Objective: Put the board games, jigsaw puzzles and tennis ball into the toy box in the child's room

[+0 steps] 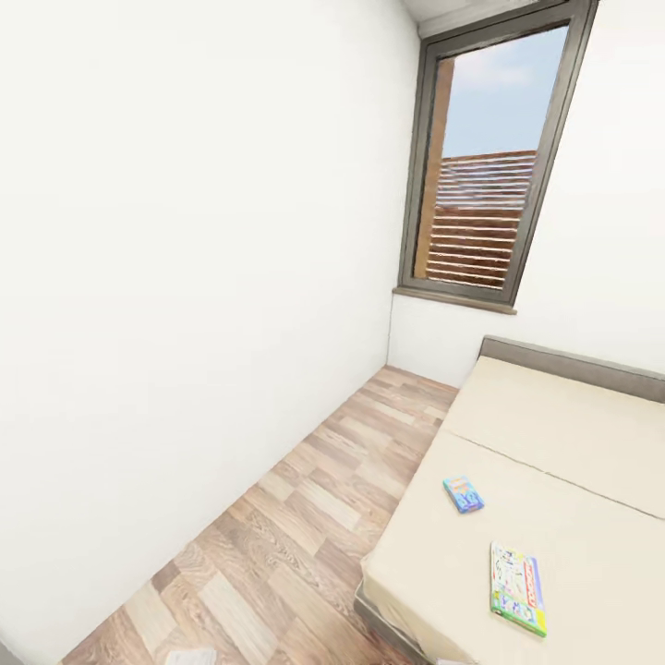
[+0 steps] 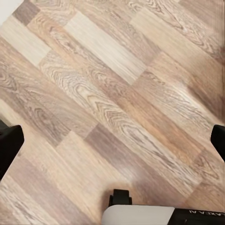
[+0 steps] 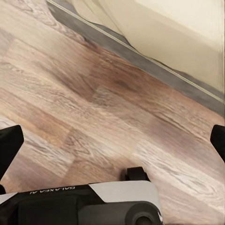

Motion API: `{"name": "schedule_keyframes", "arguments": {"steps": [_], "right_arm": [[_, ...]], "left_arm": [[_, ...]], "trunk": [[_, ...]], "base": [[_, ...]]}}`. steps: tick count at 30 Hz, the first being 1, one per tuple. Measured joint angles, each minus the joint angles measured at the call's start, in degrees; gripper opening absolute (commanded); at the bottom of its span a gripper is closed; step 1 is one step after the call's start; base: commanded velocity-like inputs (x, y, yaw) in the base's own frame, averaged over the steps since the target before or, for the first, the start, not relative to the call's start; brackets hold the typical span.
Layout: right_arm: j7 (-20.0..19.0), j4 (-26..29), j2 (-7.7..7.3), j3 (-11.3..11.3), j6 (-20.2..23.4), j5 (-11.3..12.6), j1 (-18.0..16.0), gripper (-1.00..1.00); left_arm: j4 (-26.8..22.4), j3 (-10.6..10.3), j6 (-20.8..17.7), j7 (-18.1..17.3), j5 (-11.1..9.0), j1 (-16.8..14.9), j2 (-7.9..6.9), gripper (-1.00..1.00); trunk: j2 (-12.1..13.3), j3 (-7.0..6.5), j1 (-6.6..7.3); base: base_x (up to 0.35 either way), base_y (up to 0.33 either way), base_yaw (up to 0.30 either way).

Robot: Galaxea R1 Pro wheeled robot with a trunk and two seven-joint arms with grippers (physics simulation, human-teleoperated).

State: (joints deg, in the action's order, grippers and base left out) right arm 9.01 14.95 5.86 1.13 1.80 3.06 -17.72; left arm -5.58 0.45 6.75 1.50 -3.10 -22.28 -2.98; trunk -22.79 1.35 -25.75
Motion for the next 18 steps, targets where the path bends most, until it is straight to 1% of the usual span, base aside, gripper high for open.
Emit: {"name": "schedule_keyframes", "arguments": {"steps": [18], "right_arm": [[0.00, 0.00, -0.01, 0.00, 0.11, -0.03, 0.00, 1.00]], "left_arm": [[0.01, 0.00, 0.09, -0.01, 0.00, 0.00, -0.08, 1.00]], "trunk": [[0.00, 0.67, 0.00]], "base": [[0.000, 0.000, -0.276]]}}
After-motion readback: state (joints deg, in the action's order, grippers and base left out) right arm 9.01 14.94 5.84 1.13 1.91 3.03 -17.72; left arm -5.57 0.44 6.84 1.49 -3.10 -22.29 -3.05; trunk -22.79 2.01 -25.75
